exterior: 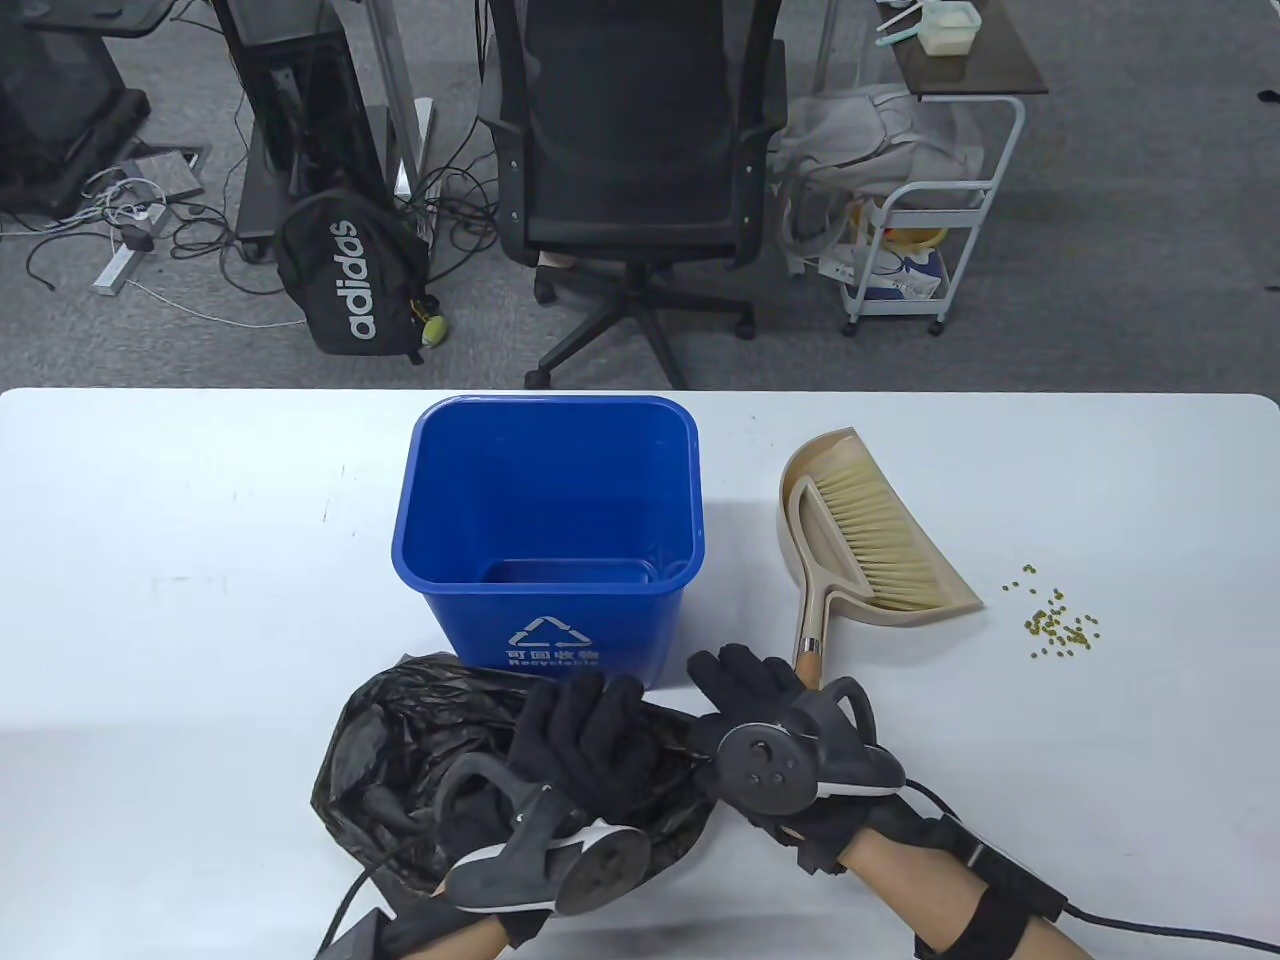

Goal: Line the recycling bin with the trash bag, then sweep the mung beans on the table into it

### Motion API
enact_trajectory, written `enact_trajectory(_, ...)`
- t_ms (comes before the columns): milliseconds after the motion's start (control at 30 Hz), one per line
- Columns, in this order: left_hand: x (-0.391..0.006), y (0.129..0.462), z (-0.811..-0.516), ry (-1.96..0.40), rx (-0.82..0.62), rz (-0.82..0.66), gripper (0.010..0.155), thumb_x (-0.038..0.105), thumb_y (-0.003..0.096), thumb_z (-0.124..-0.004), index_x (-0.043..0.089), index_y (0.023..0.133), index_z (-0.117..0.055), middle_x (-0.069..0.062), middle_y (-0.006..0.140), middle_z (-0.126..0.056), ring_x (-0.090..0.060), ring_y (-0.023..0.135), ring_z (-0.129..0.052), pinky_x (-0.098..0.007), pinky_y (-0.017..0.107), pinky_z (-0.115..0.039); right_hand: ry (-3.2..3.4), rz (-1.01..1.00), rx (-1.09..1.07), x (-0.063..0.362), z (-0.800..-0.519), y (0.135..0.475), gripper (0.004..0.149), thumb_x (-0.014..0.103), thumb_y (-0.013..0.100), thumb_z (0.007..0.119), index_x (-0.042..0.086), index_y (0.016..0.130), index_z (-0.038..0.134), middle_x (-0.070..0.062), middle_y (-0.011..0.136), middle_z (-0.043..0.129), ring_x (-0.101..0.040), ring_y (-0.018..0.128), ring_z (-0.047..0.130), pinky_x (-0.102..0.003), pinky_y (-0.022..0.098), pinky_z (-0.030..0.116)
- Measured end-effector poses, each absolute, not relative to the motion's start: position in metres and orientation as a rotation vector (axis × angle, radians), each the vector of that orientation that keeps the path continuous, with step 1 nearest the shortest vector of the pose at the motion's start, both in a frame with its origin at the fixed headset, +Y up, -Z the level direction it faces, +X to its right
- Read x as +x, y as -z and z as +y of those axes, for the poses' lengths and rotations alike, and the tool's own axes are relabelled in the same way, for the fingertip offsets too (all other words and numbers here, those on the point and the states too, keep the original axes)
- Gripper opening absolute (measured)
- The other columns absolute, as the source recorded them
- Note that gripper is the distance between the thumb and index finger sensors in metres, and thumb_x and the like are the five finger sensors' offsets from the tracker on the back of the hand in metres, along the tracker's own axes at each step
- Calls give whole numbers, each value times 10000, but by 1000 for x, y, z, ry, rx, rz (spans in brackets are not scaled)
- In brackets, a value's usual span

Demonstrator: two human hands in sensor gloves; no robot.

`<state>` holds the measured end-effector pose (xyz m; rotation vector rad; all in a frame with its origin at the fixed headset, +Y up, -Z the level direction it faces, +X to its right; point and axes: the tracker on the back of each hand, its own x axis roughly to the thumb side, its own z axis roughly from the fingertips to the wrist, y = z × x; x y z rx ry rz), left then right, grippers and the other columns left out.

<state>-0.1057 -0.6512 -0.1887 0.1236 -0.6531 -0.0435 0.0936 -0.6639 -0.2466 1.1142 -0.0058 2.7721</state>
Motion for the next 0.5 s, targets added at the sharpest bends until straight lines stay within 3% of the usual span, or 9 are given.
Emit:
enact_trajectory(233, -178, 193, -651, -167, 87, -481, 847, 530, 432, -856, 25, 1092, -696, -341, 1191, -466, -692, 1034, -473, -832, 690, -430, -2802, -171, 1093, 112, -647, 241, 395, 275, 437, 896, 12, 725, 956, -386, 1039, 665, -658, 915, 647, -762, 597, 545)
enact_trajectory(400, -223, 204, -677, -112, 27, -221, 811, 505, 445, -867, 0, 1066, -732, -360, 1175, -489, -705, 1013, -497, -840, 671, -424, -2828, -331, 1098, 124, -634, 235, 395, 269, 433, 900, 25, 738, 953, -378, 1035, 685, -644, 918, 666, -761, 601, 542)
enact_trajectory(500, -239, 213, -696, -128, -83, -104, 913, 560, 424, -882, -39, 1086, -689, -390, 1175, -441, -745, 996, -448, -862, 653, -386, -2844, -403, 1116, 130, -627, 230, 398, 266, 431, 902, 31, 749, 950, -370, 1037, 688, -639, 921, 668, -761, 604, 541)
